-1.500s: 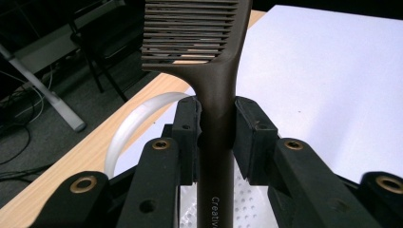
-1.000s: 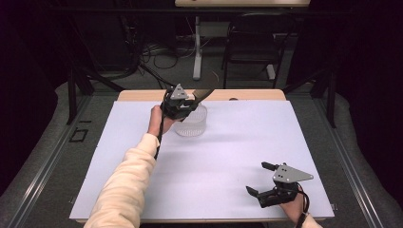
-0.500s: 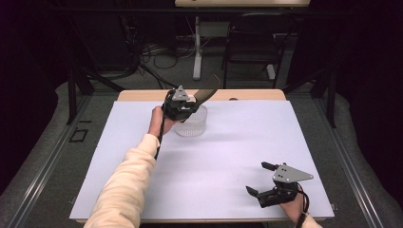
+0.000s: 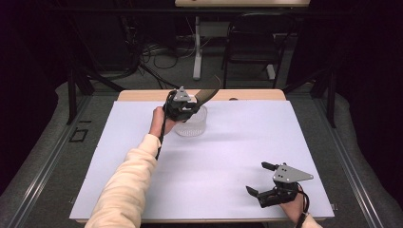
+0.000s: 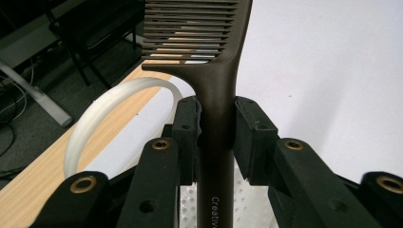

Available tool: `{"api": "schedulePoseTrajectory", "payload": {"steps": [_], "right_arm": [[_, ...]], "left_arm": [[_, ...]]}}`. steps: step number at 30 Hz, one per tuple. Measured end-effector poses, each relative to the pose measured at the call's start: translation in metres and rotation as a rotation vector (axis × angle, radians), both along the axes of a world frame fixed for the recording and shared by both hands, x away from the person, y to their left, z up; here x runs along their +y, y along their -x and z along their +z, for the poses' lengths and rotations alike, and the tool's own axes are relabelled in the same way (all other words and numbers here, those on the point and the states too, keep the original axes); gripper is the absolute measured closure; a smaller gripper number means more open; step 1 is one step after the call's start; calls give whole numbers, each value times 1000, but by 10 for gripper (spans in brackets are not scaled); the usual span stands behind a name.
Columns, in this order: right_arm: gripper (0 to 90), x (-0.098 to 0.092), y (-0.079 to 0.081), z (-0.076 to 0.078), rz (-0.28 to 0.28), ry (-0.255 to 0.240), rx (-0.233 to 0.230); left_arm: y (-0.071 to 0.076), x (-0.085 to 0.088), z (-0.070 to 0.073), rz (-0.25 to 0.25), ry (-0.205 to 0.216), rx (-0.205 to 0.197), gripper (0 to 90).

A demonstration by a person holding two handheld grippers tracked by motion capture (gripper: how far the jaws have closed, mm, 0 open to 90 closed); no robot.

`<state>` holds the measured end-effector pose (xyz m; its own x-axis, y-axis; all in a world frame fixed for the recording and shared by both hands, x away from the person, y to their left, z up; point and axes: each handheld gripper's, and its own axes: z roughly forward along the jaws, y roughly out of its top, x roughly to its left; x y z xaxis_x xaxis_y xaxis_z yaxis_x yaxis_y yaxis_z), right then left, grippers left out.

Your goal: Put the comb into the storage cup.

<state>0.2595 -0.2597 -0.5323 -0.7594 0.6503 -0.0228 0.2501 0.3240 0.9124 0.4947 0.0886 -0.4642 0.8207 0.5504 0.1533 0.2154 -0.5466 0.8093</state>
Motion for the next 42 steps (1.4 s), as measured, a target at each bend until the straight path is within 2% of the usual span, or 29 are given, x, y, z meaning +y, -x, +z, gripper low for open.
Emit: {"api": "schedulePoseTrajectory", "payload": {"steps": [12, 28, 42], "right_arm": [[0, 0, 0, 0, -1, 2, 0], [0, 0, 0, 0, 0, 4, -1], [0, -1, 0, 0, 0, 2, -2]], "left_arm": [[-1, -4, -5, -6, -16, 10, 717], [-3, -8, -11, 2, -14, 42, 716], [-3, -11, -14, -1, -26, 44, 714]]}}
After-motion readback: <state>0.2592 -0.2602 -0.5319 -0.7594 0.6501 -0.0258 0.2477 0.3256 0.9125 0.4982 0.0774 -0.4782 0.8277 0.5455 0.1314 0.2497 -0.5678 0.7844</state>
